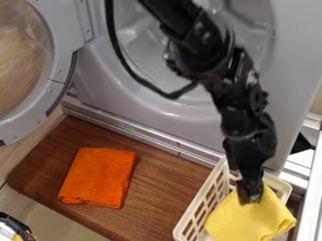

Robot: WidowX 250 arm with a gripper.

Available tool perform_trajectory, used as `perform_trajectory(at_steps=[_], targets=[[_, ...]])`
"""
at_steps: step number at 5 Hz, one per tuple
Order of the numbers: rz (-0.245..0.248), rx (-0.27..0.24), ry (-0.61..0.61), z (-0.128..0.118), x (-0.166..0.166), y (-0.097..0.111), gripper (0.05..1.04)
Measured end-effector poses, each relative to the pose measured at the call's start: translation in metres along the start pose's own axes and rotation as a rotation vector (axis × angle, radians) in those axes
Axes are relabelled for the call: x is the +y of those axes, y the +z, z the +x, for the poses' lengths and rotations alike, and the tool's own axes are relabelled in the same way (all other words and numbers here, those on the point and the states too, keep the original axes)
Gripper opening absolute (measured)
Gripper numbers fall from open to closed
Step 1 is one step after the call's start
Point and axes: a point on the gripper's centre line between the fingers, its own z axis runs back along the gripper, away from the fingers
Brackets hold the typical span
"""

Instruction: Put the yellow towel into the washing machine

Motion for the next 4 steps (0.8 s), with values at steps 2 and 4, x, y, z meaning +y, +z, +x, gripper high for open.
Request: perform_trajectory(at_steps=[2,4], targets=[[-0.012,-0.043,0.026,-0.017,0.003,-0.02,0.999],[-0.023,0.005,0.025,-0.024,0.004,-0.031,0.646]])
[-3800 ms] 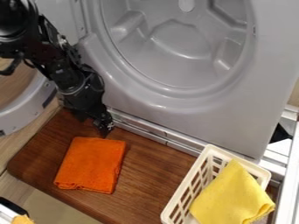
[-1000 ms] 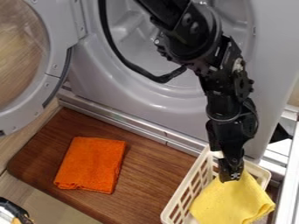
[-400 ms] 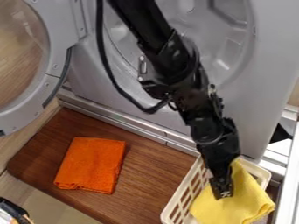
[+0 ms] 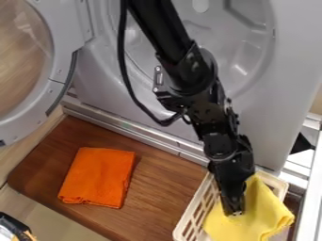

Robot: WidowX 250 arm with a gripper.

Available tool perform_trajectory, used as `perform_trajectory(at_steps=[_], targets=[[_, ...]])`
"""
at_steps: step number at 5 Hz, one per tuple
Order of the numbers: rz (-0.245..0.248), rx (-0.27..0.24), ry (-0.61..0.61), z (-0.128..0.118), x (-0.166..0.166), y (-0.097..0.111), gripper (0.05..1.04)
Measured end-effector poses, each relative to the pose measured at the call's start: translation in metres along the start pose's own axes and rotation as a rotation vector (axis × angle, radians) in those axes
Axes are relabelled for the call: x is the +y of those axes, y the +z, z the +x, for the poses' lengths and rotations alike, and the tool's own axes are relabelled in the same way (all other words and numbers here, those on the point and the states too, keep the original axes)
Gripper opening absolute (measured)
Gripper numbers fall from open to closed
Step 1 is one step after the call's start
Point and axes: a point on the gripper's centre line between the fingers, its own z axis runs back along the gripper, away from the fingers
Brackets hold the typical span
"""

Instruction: Put the yellow towel into the washing machine

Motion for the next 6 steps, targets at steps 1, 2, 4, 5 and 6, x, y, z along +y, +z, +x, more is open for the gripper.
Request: perform_trajectory(at_steps=[1,2,4,5,6], targets=[[0.0,0.005,-0.002,0.001,0.001,0.001,0.351],[0.004,0.015,0.003,0.0,0.002,0.001,0.145],[0.034,0.024,0.012,0.0,0.008,0.009,0.057],[0.083,0.006,0.014,0.005,0.014,0.027,0.056],[0.142,0.014,-0.004,0.01,0.015,0.044,0.056]])
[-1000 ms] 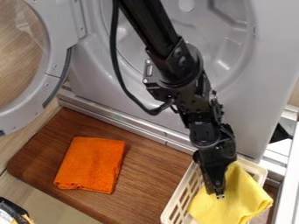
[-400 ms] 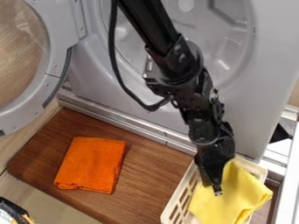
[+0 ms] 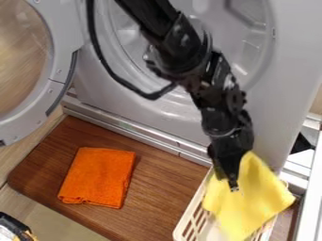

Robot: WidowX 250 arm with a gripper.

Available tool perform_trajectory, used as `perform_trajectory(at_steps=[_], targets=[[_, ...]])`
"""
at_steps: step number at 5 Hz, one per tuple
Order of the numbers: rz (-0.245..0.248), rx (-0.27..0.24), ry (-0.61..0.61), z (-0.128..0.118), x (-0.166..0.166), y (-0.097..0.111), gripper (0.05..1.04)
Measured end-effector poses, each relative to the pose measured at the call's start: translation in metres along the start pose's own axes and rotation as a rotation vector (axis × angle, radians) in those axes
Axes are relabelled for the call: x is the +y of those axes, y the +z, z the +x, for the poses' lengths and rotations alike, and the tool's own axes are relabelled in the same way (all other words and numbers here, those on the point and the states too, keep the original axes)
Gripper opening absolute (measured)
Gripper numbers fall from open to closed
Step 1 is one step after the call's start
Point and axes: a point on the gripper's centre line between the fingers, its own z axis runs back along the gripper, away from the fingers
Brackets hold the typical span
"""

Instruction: Put the yellow towel into the washing machine

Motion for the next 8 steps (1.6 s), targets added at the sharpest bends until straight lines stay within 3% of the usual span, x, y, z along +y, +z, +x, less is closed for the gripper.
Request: perform_trajectory(at_steps=[2,4,6,7,8], targets=[[0.173,-0.008,0.035,-0.002,0.027,0.05,0.056],[0.362,-0.053,0.138,-0.027,0.07,0.096,0.056],[0.424,-0.071,0.198,-0.037,0.105,0.104,0.056],[0.404,-0.064,0.213,-0.036,0.134,0.09,0.056],[0.413,-0.102,0.22,-0.031,0.166,0.084,0.056]])
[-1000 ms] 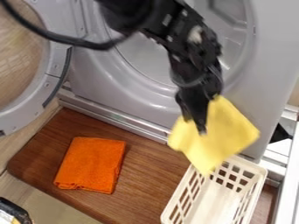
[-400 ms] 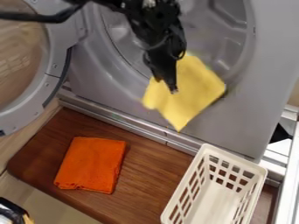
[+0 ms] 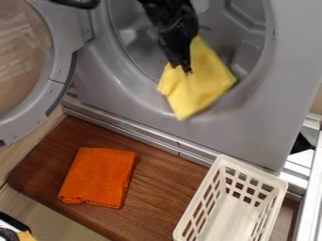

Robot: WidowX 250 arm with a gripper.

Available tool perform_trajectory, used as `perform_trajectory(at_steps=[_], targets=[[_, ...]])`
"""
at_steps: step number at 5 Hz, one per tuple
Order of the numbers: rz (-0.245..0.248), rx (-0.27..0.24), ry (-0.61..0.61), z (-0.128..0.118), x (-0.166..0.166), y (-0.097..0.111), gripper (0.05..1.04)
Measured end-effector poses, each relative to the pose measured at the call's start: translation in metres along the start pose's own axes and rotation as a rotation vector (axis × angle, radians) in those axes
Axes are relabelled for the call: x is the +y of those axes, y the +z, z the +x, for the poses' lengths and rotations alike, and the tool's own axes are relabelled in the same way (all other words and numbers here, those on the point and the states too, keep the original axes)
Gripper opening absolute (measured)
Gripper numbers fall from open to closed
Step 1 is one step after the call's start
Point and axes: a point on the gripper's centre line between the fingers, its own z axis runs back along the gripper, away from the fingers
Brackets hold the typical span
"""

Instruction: Put the yellow towel into the washing machine

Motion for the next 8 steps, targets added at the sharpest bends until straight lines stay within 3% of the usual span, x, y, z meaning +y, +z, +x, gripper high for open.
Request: perform_trajectory(at_steps=[2,3,5,6,7,8], targets=[[-0.03,0.005,-0.002,0.01,0.02,-0.029,0.08],[-0.051,0.015,0.012,0.006,0.02,-0.029,0.234],[-0.053,0.046,0.009,-0.003,0.015,-0.03,0.815],[-0.011,0.033,0.008,0.001,0.023,-0.016,1.005],[0.027,0.007,0.03,-0.004,0.017,0.0,1.004],[0.052,0.011,0.032,-0.004,0.004,0.018,1.0]])
